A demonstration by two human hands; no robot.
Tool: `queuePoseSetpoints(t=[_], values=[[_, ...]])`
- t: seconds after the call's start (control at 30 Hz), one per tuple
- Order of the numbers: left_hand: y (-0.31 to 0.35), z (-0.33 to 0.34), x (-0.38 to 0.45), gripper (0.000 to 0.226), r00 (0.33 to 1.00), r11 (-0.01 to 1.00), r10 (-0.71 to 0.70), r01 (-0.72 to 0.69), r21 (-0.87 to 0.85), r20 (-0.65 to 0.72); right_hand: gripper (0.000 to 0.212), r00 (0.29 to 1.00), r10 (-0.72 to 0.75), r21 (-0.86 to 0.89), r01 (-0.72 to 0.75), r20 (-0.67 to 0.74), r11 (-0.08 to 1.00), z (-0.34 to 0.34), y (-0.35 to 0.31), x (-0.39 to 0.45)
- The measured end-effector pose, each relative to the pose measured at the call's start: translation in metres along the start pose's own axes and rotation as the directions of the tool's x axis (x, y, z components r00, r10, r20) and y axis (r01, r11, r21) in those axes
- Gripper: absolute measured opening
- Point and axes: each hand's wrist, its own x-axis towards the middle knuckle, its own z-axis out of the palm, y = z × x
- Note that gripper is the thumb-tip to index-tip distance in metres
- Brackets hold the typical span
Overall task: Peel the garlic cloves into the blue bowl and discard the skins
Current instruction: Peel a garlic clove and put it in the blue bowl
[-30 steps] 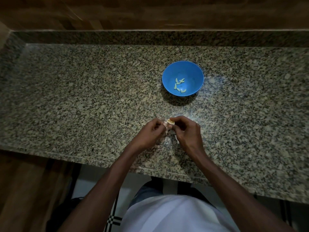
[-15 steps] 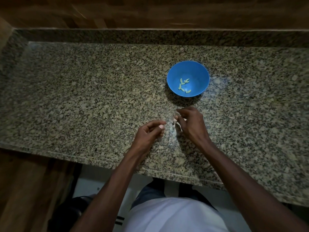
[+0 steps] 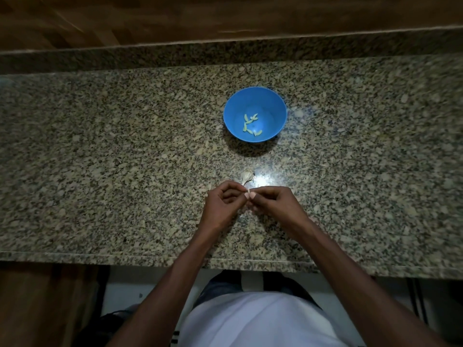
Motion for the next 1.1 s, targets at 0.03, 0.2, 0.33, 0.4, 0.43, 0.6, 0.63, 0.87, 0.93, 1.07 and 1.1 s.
queuePoseSetpoints(t=[0.03,0.2,0.33,0.4,0.43,0.6,0.63,0.87,0.93,1.07,1.1], values=[[-0.001,0.0,0.0,0.011,1.0,0.999,0.025,-0.025,0.034,0.001,0.014,1.0,0.002,-0.005,-0.003,-0.005,1.0,-0.001,0.001,0.0],[-0.002,0.001,-0.001,0.008,0.992,0.976,0.125,-0.124,0.178,0.004,0.013,0.999,0.016,0.042,-0.014,-0.052,0.999,-0.003,-0.002,-0.003],[-0.007,-0.006,-0.002,0.011,0.991,0.969,0.099,-0.075,0.236,-0.092,0.012,0.994,-0.006,-0.068,-0.001,-0.107,0.998,-0.014,-0.004,-0.001],[-0.01,-0.009,-0.002,0.011,0.989,0.963,0.099,-0.068,0.262,-0.108,0.011,0.989,-0.086,-0.306,0.045,-0.121,0.951,-0.021,-0.006,0.004],[-0.01,-0.01,-0.003,0.01,0.989,0.96,0.101,-0.067,0.273,-0.112,0.013,0.984,-0.132,-0.416,0.07,-0.122,0.906,-0.023,-0.008,0.007],[-0.016,-0.012,-0.001,0.013,0.982,0.938,0.133,-0.08,0.337,-0.136,0.01,0.923,-0.382,-0.805,0.263,0.049,0.532,-0.019,-0.016,0.016],[-0.018,-0.012,0.001,0.014,0.978,0.924,0.156,-0.093,0.371,-0.142,0.012,0.907,-0.411,-0.855,0.284,0.093,0.433,-0.016,-0.016,0.017],[-0.03,-0.019,0.009,0.046,0.959,0.709,0.274,-0.145,0.69,-0.08,0.018,0.867,-0.413,-0.948,0.317,0.277,0.03,0.001,-0.006,0.017],[-0.029,-0.02,0.011,0.048,0.963,0.705,0.26,-0.135,0.697,-0.076,0.011,0.887,-0.364,-0.952,0.305,0.284,0.001,0.004,-0.004,0.016],[-0.028,-0.022,0.013,0.046,0.967,0.716,0.245,-0.133,0.686,-0.068,0.009,0.879,-0.349,-0.943,0.328,0.325,-0.05,0.002,-0.005,0.01],[-0.028,-0.023,0.013,0.046,0.967,0.716,0.248,-0.136,0.685,-0.066,0.008,0.87,-0.356,-0.937,0.342,0.342,-0.063,0.0,-0.004,0.009]])
